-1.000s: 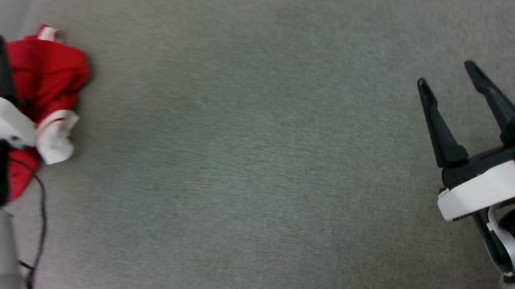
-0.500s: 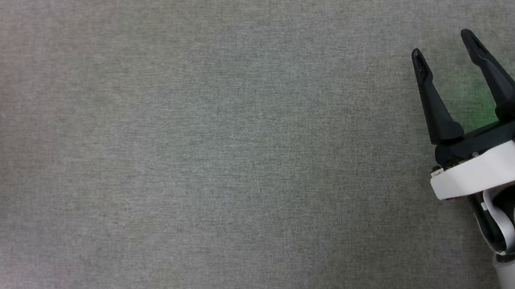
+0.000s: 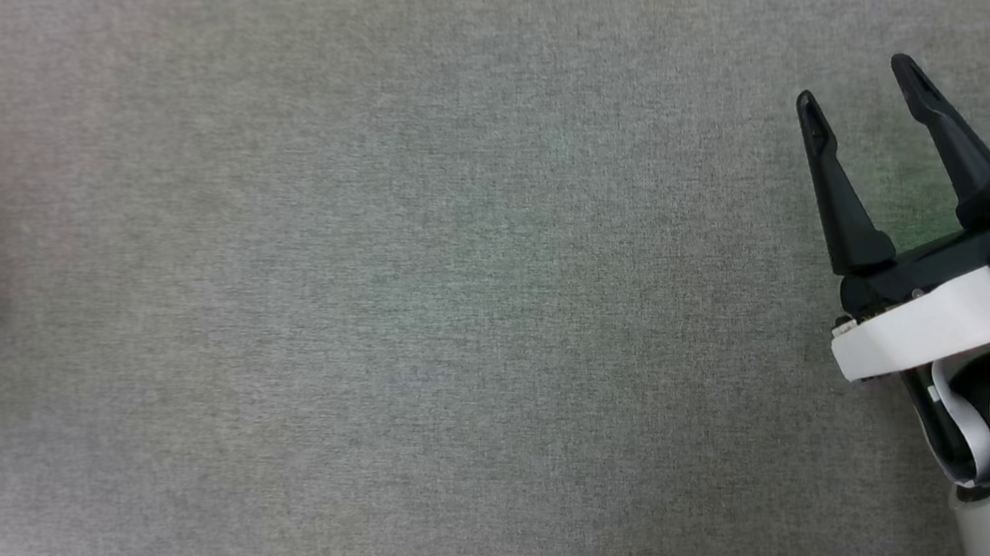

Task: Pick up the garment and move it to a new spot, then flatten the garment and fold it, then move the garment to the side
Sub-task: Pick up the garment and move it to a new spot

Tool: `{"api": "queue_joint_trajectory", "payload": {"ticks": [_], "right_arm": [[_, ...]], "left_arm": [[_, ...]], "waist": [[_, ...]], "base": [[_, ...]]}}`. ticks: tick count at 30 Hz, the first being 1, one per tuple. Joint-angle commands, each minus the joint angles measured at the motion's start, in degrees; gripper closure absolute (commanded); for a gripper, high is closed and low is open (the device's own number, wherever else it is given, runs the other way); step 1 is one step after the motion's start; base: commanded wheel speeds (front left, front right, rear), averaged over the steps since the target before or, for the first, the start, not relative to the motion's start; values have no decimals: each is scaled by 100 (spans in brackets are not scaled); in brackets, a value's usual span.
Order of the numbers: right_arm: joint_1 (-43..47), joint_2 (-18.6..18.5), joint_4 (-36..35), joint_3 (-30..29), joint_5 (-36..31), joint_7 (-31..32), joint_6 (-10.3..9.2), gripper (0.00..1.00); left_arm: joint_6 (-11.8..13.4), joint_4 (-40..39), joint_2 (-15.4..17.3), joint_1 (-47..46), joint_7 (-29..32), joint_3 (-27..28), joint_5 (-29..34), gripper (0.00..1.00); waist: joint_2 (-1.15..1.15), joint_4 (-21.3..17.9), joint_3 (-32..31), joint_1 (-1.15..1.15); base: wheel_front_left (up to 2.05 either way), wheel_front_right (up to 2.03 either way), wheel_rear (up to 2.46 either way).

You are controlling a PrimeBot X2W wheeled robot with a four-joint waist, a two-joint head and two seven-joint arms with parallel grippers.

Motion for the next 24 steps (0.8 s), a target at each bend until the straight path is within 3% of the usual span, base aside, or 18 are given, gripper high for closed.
{"api": "queue_joint_trajectory", "payload": {"ticks": [1, 14, 24], "right_arm": [[76, 6, 16, -11, 8, -17, -2, 0], [616, 7, 337, -130, 416, -183, -2, 0], [1256, 7, 479, -238, 649, -140, -2, 0]], "left_arm": [[29, -24, -5, -5, -153, -34, 60, 100], [118, -233, -29, -310, -2210, -378, 594, 100], [141, -415, -774, -165, -3003, -823, 739, 100]], "waist": [[0, 55, -158, -1], [0, 121, -1676, -1], [0, -1, -2752, -1]], "base": [[0, 0, 0], [0, 0, 0], [0, 0, 0]]}}
